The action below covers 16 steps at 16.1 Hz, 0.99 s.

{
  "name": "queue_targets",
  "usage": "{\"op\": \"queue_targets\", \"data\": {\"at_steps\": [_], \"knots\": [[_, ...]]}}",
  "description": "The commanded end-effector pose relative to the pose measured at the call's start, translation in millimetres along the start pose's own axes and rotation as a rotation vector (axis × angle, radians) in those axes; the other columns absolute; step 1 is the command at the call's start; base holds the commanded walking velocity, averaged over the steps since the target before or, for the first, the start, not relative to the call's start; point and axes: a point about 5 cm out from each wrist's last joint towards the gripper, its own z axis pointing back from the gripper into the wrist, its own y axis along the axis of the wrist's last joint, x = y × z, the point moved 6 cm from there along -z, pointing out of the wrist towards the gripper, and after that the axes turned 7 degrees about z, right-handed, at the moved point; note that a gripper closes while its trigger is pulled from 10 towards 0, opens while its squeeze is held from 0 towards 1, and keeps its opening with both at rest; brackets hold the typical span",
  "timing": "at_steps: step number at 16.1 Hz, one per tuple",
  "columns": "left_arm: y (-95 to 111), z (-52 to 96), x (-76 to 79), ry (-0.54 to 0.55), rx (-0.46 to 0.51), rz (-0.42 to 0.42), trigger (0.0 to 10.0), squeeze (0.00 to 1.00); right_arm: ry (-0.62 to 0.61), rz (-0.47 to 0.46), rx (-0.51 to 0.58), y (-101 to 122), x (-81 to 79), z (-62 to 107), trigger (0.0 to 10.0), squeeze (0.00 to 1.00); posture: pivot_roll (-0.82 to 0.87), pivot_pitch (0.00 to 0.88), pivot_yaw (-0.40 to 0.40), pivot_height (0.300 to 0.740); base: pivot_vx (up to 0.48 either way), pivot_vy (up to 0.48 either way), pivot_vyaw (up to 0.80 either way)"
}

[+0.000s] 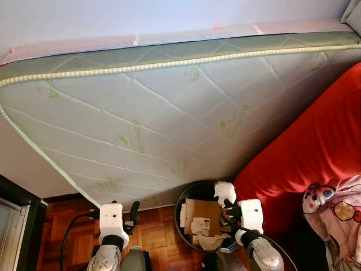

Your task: Clean up the room

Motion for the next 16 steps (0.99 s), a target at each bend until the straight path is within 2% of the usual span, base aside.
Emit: {"op": "queue_targets", "data": {"at_steps": [1,6,16], "knots": [[-4.5,3.5,-2.3,0.012,-0.016,0.005,10.0,0.00,0.008,0.003,-0.046,-9.5,-1.7,1.4,10.0,0.00,0.01,0.196,-0.025,0.665,0.000,0.000,0.00],[-5.0,3.7,-2.6,0.013,-0.019,0.005,10.0,0.00,0.031,0.029,-0.095,-14.5,-5.5,-2.7,10.0,0.00,0.01,0.200,-0.025,0.642,0.000,0.000,0.00],[-4.2,4.5,-3.2,0.017,-0.016,0.006,10.0,0.00,0.039,0.048,-0.131,-15.2,-2.2,-8.0,10.0,0.00,0.02,0.211,-0.023,0.642,0.000,0.000,0.00]]}}
